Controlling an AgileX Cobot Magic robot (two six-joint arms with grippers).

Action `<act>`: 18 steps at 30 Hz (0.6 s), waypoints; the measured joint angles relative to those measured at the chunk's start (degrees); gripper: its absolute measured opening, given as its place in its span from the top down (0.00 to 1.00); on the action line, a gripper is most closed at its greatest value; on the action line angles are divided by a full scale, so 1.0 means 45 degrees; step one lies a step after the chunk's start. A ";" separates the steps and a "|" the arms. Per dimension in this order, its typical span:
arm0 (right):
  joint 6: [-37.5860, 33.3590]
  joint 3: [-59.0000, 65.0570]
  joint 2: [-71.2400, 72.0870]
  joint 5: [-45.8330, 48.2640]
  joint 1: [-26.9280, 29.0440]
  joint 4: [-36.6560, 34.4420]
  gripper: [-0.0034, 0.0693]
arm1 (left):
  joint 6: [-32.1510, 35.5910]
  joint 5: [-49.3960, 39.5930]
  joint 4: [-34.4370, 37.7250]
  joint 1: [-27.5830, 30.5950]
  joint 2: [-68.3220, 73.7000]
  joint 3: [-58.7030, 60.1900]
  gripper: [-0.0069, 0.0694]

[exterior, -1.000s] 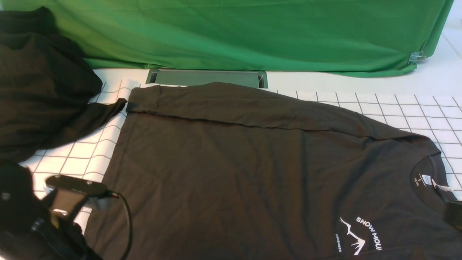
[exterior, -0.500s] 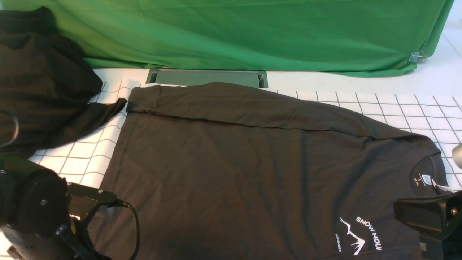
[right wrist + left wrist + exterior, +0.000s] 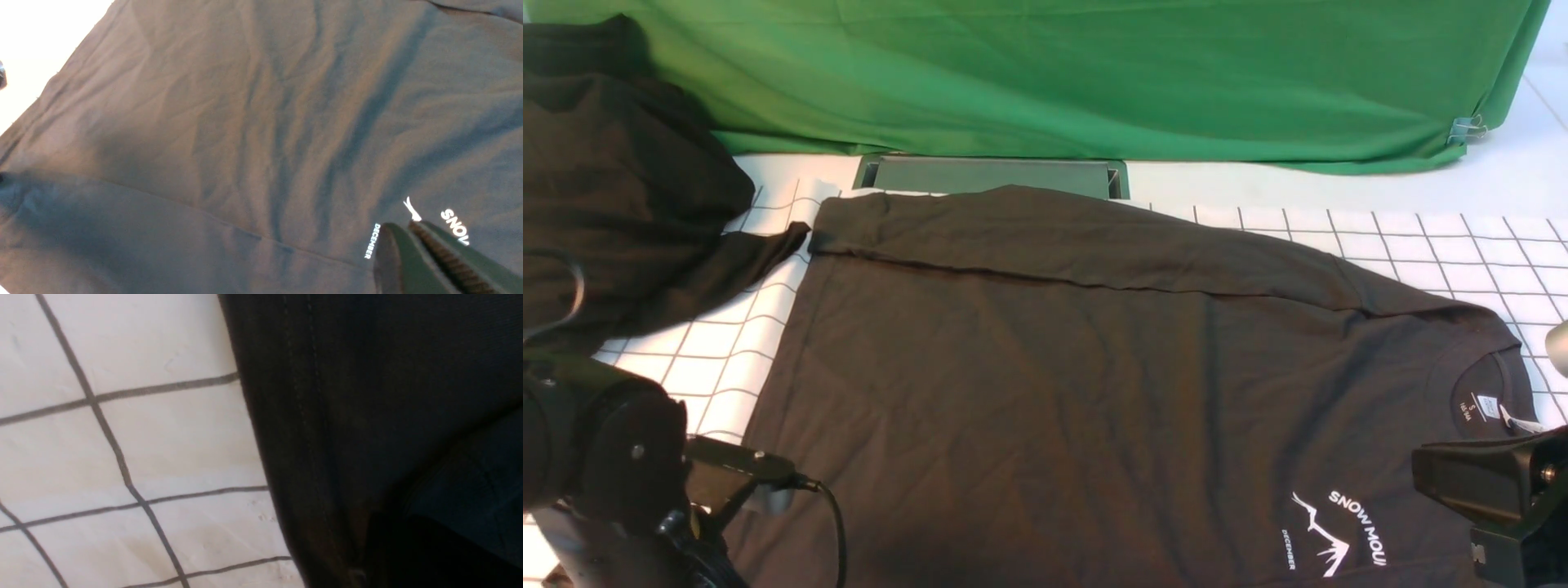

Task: Fold a long-sleeved shirt over a white checkered tablecloth.
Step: 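Grasp the left edge of the dark T-shirt lying flat on the table, then fold the left side of the black T-shirt inward over its body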

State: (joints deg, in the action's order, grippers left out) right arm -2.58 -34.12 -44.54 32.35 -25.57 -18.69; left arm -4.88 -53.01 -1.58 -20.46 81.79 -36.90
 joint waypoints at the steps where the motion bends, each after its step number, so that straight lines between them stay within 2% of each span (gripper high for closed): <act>1: 0.0000 0.0000 0.0000 -0.0103 0.0000 0.0000 0.93 | 0.0069 -0.0330 0.0000 0.0000 -0.0029 -0.0401 0.90; 6: 0.0000 0.0000 0.0000 -0.0380 0.0000 0.0000 0.93 | 0.0563 -0.0901 0.0000 -0.0003 -0.0358 -0.2318 0.90; 10: 0.0000 0.0000 -0.0013 -0.0464 0.0000 0.0000 0.93 | 0.0799 -0.1112 0.0000 -0.0003 -0.0651 -0.5012 0.90; 18: 0.0000 -0.0066 -0.0602 0.0516 0.0000 0.0000 0.91 | 0.0735 -0.1746 -0.1054 0.0242 0.0495 -0.8716 0.90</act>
State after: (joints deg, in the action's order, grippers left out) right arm -2.58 -34.42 -47.25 34.67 -25.57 -18.69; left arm -1.58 -60.87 -6.32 -19.37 84.01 -76.12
